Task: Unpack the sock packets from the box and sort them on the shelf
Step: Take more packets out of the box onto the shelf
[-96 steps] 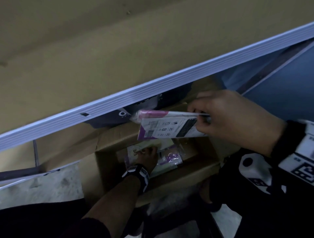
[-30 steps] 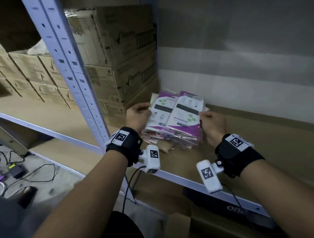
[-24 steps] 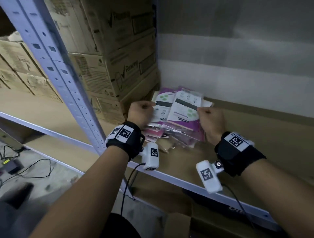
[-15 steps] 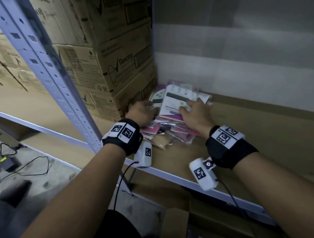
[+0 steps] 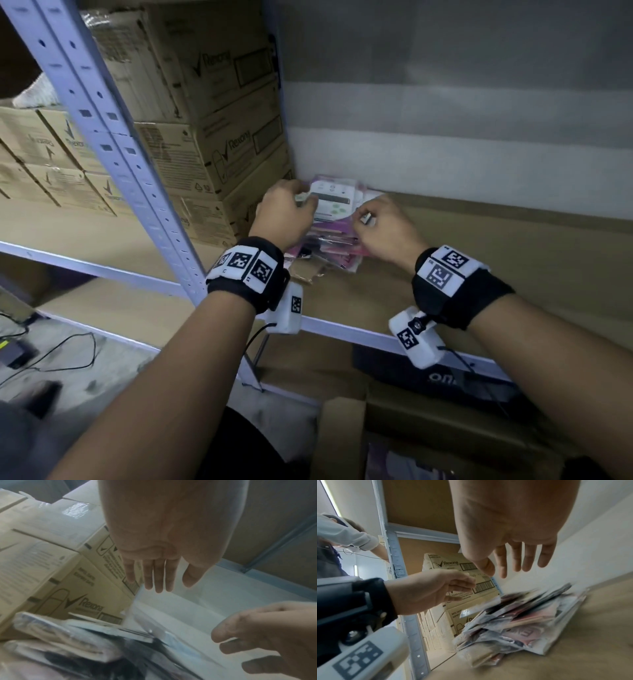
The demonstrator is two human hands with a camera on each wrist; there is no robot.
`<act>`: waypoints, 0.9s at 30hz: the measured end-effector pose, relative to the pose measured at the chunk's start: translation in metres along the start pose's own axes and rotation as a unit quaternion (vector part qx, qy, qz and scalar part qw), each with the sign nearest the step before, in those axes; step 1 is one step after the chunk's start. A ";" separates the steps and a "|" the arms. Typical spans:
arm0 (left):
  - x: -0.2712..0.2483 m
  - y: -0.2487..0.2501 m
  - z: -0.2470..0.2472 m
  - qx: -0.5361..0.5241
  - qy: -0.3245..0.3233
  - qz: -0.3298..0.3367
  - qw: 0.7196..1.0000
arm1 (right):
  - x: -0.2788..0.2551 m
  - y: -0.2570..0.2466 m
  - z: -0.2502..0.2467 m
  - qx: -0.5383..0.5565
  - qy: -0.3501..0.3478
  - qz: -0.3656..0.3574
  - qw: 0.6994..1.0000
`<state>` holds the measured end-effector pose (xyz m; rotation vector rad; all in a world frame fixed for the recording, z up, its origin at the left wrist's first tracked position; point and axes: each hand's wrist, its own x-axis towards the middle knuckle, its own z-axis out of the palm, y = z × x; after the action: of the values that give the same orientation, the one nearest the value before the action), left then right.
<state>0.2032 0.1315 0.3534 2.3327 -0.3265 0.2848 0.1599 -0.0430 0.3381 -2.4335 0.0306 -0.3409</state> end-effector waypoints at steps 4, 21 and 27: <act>-0.031 0.028 0.009 -0.001 -0.015 0.051 0.999 | -0.031 0.009 -0.023 -0.012 -0.009 -0.011 1.000; -0.192 0.076 0.122 0.054 -0.393 0.123 0.910 | -0.243 0.095 -0.064 -0.004 -0.226 0.127 0.966; -0.235 0.030 0.198 0.170 -0.511 0.079 0.839 | -0.285 0.172 -0.028 -0.123 -0.326 0.232 0.908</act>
<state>-0.0067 0.0055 0.1653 2.6091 -1.0489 -0.9585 -0.1111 -0.1629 0.1833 -2.5632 0.3686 0.7303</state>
